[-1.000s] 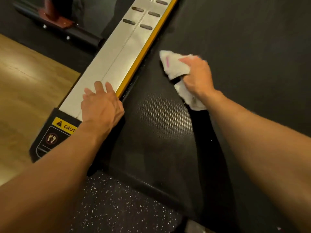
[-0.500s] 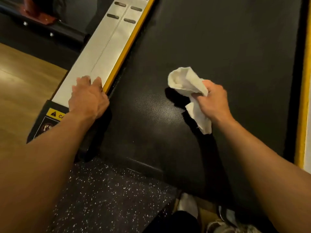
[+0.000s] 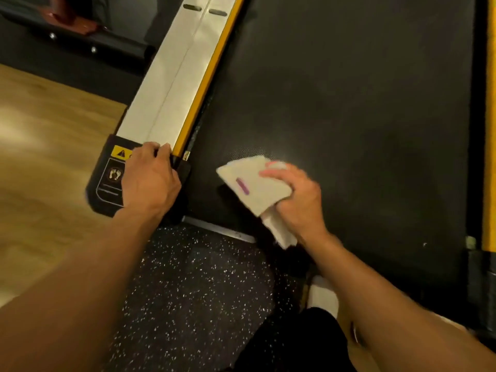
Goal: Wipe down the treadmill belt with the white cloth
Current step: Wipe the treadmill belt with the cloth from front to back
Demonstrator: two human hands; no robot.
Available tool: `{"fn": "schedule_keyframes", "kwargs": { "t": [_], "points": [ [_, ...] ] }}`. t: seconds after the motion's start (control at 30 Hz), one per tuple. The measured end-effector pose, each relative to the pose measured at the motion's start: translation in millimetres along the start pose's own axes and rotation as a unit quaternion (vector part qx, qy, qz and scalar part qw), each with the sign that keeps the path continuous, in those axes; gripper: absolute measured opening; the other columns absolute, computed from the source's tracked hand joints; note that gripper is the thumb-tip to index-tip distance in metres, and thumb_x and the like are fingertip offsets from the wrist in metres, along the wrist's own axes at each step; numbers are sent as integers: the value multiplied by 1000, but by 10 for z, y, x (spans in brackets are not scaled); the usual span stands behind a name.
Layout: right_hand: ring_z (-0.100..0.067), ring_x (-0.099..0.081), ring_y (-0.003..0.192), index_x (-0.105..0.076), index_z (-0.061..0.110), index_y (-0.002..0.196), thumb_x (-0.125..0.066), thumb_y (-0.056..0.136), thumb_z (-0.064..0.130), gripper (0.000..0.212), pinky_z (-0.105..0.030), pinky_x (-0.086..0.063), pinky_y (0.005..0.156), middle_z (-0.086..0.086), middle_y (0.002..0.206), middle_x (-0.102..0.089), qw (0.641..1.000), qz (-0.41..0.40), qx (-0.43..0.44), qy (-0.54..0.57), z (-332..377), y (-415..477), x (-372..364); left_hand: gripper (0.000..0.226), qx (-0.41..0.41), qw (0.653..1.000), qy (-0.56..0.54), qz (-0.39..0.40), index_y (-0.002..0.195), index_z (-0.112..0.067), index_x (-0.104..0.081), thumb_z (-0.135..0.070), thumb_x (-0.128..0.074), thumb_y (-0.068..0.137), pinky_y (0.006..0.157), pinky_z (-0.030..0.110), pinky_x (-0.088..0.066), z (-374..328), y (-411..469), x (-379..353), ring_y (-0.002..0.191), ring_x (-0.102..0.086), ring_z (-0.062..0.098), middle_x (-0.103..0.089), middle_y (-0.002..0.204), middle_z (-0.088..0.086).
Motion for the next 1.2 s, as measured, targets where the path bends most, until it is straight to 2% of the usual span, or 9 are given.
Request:
{"fn": "schedule_keyframes", "kwargs": {
  "t": [0.13,0.3,0.43,0.57,0.63,0.77,0.97,1.1,1.2],
  "points": [
    [-28,-60,101,-71,17,106,-60,79,3,32,-25,-39,86,-6,109,-66,990,-40,-38,-131,-183,523,-120,42,-8,999,-28,20,132,-4,-49,-12,-51,92,101,44,-40,76,-25,-18,119,-45,34,-47,133,17],
    [-29,-52,106,-70,17,107,-74,69,11,40,-33,-41,88,-8,119,-63,965,167,142,-144,201,-254,-836,45,-41,998,-12,46,137,-6,-46,-12,-50,93,99,42,-42,114,2,-9,121,-45,33,-45,137,14],
    [-31,-57,104,-72,16,102,-85,57,4,48,-41,-49,87,-8,115,-65,905,324,234,-145,364,-757,-1009,42,-38,998,-31,45,137,-9,-45,-19,-48,96,95,44,-45,140,7,-70,121,-43,31,-43,137,12],
    [-30,-53,100,-69,12,109,-74,64,5,45,-27,-37,87,-14,116,-62,969,109,167,-146,431,-61,-622,40,-35,998,-55,22,136,-9,-46,-13,-48,96,95,44,-44,178,-18,-92,122,-43,31,-43,137,12],
    [-30,-51,98,-66,12,112,-62,73,-1,42,-23,-34,85,-12,117,-60,973,52,115,-194,390,328,-622,44,-37,997,-62,19,137,-9,-45,-7,-50,93,97,44,-44,161,-26,-92,124,-41,31,-42,138,12],
    [-29,-48,106,-66,18,111,-64,71,-4,45,-27,-35,88,-5,121,-60,946,139,141,-258,457,144,-1038,49,-20,997,-68,23,138,-10,-44,-2,-53,91,99,44,-43,168,-23,-87,127,-38,30,-40,140,11],
    [-27,-54,107,-70,17,106,-79,68,5,40,-31,-41,86,-6,117,-65,926,271,180,-189,565,-489,-921,50,-27,998,-44,34,136,-7,-45,-2,-58,88,96,43,-45,126,-22,-51,122,-41,31,-42,137,13],
    [-30,-53,100,-69,18,107,-74,68,5,42,-36,-46,84,-7,116,-63,954,147,150,-213,607,-34,-773,52,-31,998,-33,44,136,-7,-45,-1,-61,86,98,44,-44,124,-13,-62,124,-40,32,-42,137,14],
    [-31,-45,114,-63,22,118,-68,74,5,48,-44,-43,90,-5,133,-54,924,195,153,-290,615,-35,-1078,54,-43,997,-17,56,136,-6,-44,-1,-63,85,98,45,-44,134,-3,-62,124,-40,34,-41,138,15]
  ]
}}
Point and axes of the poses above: each hand's wrist, its own y-axis towards the middle knuckle, its own x-axis out of the back of the hand, z = x × y, the point moved 7 cm from there along y, towards the middle knuckle
